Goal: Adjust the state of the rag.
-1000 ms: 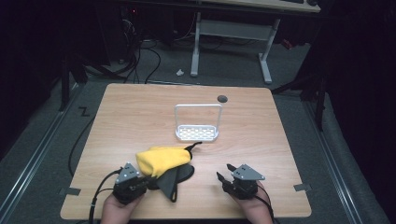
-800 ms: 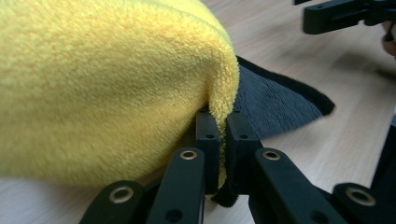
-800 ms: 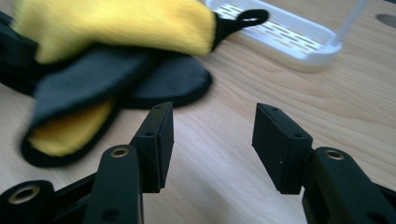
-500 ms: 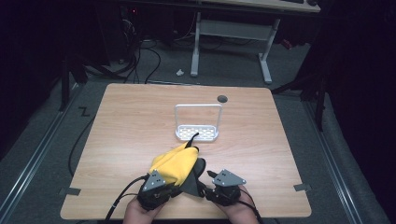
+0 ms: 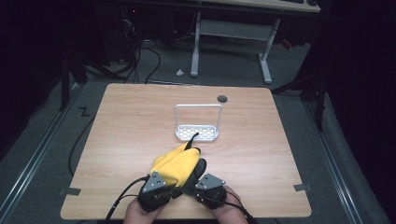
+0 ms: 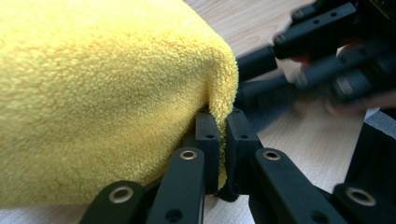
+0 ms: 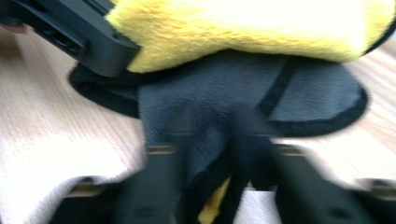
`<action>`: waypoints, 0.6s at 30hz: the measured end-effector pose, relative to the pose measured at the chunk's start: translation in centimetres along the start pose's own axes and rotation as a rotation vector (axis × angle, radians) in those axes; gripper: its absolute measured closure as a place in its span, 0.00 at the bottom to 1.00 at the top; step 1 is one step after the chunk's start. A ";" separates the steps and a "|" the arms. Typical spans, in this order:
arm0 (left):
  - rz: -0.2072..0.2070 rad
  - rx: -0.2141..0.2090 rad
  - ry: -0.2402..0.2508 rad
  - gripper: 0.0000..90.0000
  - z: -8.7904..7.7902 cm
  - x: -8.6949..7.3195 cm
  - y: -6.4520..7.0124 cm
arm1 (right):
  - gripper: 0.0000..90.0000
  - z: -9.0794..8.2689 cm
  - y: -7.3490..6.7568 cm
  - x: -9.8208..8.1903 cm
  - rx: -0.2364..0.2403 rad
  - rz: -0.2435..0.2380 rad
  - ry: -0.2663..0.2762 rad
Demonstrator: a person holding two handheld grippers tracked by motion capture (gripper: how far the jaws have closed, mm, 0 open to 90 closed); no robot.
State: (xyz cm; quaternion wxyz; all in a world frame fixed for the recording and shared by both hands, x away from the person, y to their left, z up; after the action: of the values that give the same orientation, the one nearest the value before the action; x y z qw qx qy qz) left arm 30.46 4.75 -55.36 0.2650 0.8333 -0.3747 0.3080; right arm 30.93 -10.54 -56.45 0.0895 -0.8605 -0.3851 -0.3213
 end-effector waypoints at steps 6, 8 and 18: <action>-0.014 0.011 0.045 0.95 -2.1 0.2 -0.8 | 1.00 -1.5 1.8 -0.1 -0.058 0.034 0.036; -0.017 0.018 0.051 0.95 -2.4 0.3 -1.0 | 1.00 -2.0 2.7 -0.2 -0.082 0.054 0.047; -0.076 0.078 0.106 0.95 -5.4 -0.1 -4.2 | 1.00 -3.5 7.3 -1.6 -0.197 0.145 0.070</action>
State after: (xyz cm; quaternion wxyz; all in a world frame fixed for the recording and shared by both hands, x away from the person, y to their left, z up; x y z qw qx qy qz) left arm 31.99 10.87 -52.71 0.2636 0.8391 -0.3159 0.3559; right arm 33.68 -17.93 -54.03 0.0410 -0.8789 -0.2851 -0.3802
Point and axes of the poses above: each handheld gripper's, and its own axes: z roughly forward along the jaws, x roughly out of its top, y roughly to its right, the point moved 6 cm from there along z, roughly forward along the jaws, and after that the axes turned 9 degrees about -y, right-handed, at the moved point
